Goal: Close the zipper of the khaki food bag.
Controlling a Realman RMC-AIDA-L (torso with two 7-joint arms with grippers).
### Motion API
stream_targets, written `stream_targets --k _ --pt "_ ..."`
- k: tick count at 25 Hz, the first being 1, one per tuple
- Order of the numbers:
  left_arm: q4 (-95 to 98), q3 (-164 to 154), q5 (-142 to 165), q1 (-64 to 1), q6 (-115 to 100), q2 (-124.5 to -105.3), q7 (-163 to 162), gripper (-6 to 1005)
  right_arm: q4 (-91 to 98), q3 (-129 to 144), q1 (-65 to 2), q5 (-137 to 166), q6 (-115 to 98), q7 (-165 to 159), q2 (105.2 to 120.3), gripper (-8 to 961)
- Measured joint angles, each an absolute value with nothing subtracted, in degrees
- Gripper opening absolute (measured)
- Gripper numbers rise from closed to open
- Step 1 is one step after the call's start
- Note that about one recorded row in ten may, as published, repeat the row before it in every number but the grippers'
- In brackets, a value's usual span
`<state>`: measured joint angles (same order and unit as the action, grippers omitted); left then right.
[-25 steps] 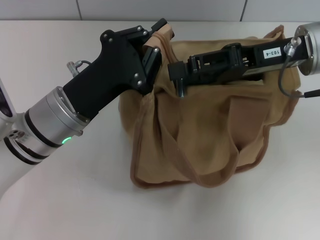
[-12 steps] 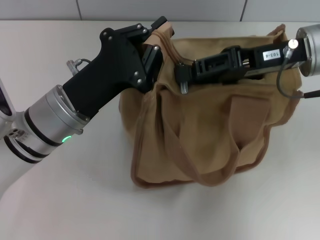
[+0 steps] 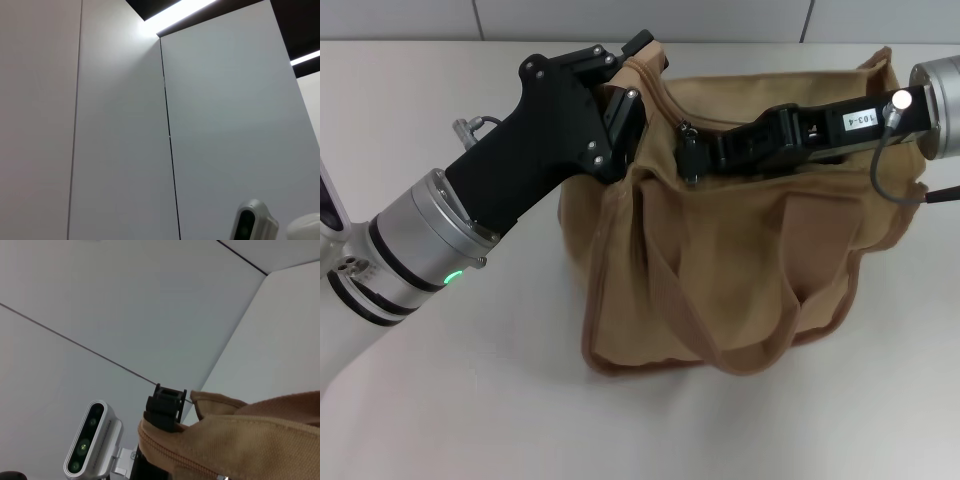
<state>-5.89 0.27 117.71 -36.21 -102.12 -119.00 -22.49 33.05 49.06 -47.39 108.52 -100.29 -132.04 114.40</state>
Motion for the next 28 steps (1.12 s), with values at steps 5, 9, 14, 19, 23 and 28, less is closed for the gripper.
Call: stream_targets --k 5,9,14,19,23,28 --pt "-5.68 0.28 117.51 -35.93 -101.95 -119.01 -22.44 20 33.02 48.94 -46.58 108.26 -101.38 -131.92 114.13 6" --pt "-5.40 0.92 117.41 -35.05 -101.92 -118.88 -22.52 21 33.36 48.58 -45.37 108.09 -102.42 -131.92 113.79 19" --pt "-5.04 4.32 117.37 -33.53 -100.56 -118.74 -22.54 20 33.77 47.36 -42.63 107.99 -102.52 -131.49 112.99 36" --pt "-4.45 6.82 117.30 -32.74 -98.12 -118.77 -22.46 28 33.81 44.34 -39.49 108.00 -104.03 -130.58 111.70 53" --pt "-4.41 8.28 117.29 -32.38 -97.35 -118.75 -22.48 35 33.89 41.27 -36.37 108.00 -106.14 -130.31 110.62 66" --pt "-4.40 8.39 117.28 -32.35 -96.37 -118.74 -22.47 45 33.93 38.75 -33.08 108.00 -107.44 -129.65 109.61 83"
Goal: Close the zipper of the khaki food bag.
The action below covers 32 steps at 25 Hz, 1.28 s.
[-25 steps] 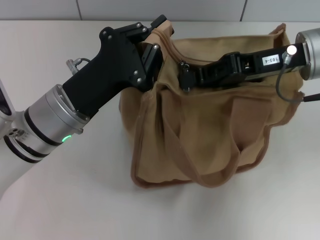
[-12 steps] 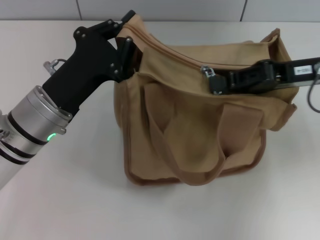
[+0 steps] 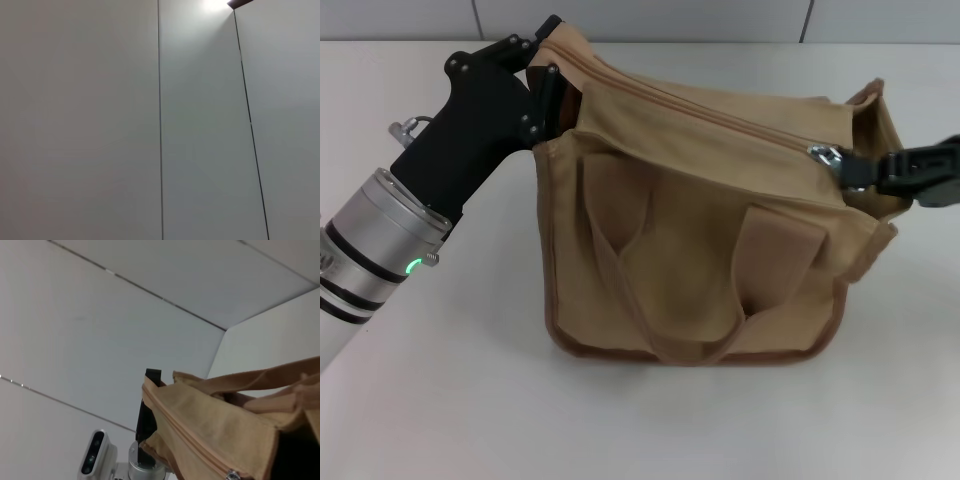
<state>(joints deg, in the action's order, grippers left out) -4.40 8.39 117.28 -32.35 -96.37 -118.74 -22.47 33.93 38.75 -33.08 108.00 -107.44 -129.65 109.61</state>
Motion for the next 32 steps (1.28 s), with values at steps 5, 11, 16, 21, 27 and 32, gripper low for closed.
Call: stream_targets --k 5,11,16,21,27,32 --pt "-4.75 8.41 117.29 -32.34 -95.99 -118.79 -22.49 54 33.52 36.57 -31.03 108.01 -109.25 -128.12 109.04 100" --pt "-5.17 8.57 117.27 -31.92 -95.28 -119.05 -21.96 66 33.04 34.04 -29.65 108.21 -112.80 -126.16 108.25 120" --pt "-5.05 8.23 117.48 -31.38 -94.83 -118.78 -23.86 75 32.62 30.41 -27.96 108.02 -115.51 -121.16 108.05 137" --pt "-4.55 8.70 117.21 -29.57 -96.97 -118.65 -26.52 157 32.61 25.45 -26.46 107.88 -117.89 -110.44 109.01 228" --pt "-4.35 11.29 117.19 -28.82 -104.89 -118.49 -26.87 278 32.88 25.12 -26.40 107.72 -120.23 -90.52 113.58 361" --pt "-6.31 20.28 117.44 -28.22 -111.51 -118.77 -29.54 460 32.77 25.71 -27.14 108.33 -120.00 -82.39 115.89 588"
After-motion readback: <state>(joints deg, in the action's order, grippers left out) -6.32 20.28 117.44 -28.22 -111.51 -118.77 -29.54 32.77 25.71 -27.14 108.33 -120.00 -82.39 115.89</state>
